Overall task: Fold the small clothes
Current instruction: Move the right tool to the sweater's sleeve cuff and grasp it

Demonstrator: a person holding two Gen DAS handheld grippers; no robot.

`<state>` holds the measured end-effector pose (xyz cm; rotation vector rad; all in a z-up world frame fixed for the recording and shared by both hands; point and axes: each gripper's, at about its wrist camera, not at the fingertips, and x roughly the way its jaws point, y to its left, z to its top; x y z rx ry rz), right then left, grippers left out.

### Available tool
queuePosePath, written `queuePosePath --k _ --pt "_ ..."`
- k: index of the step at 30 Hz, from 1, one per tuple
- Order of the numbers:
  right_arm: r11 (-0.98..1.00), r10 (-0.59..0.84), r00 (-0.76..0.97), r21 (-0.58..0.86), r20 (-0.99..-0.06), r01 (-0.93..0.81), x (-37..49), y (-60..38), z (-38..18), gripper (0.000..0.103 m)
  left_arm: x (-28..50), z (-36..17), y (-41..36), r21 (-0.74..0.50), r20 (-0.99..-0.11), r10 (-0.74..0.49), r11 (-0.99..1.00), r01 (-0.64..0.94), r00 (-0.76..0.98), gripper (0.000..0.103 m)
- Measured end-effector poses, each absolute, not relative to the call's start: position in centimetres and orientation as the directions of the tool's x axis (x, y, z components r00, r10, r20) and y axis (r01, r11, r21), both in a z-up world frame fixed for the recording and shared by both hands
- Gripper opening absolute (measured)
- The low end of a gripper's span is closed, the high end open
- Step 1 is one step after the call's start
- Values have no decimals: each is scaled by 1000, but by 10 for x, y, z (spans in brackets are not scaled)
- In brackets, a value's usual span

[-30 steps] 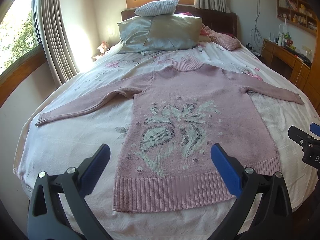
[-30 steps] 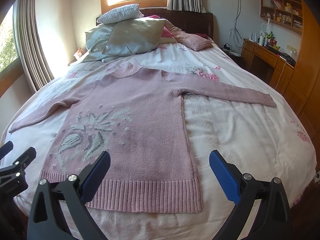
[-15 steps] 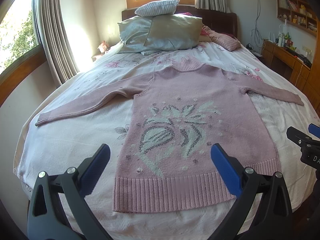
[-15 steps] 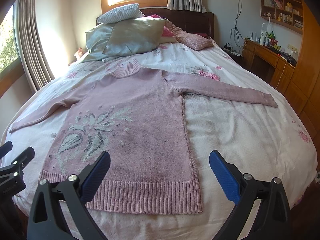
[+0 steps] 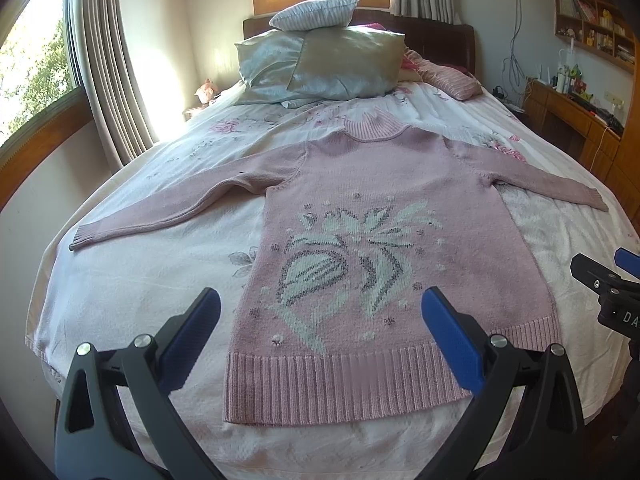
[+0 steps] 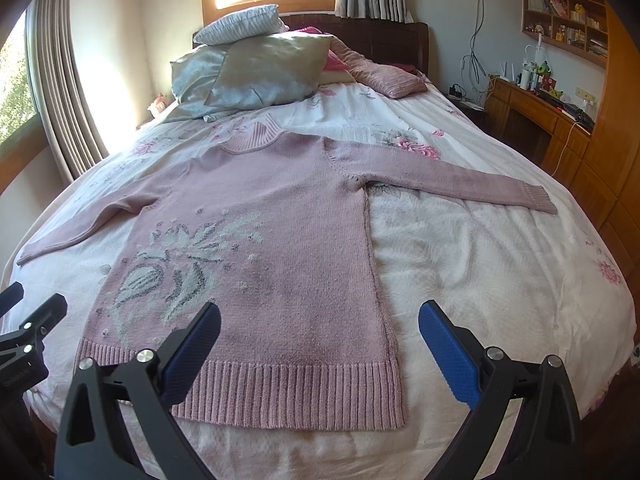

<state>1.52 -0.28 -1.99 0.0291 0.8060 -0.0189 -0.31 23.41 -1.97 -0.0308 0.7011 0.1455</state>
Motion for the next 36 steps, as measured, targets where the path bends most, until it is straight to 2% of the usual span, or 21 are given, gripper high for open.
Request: queuePosePath --k 24,28,31,36 --pt "1000 3 683 17 -731 14 43 -16 -32 99 29 -33 229 15 -664 108 991 -132 740 100" --pt "998 -30 668 15 -744 61 80 -61 -36 99 70 -40 215 4 -694 85 993 -114 715 100" --pt "991 -53 663 41 -746 126 118 -118 -35 99 110 -40 203 -49 -710 36 994 -100 703 100" --pt "957 -75 599 113 -797 269 196 -234 -46 99 184 -31 165 -85 -694 13 991 -100 720 100"
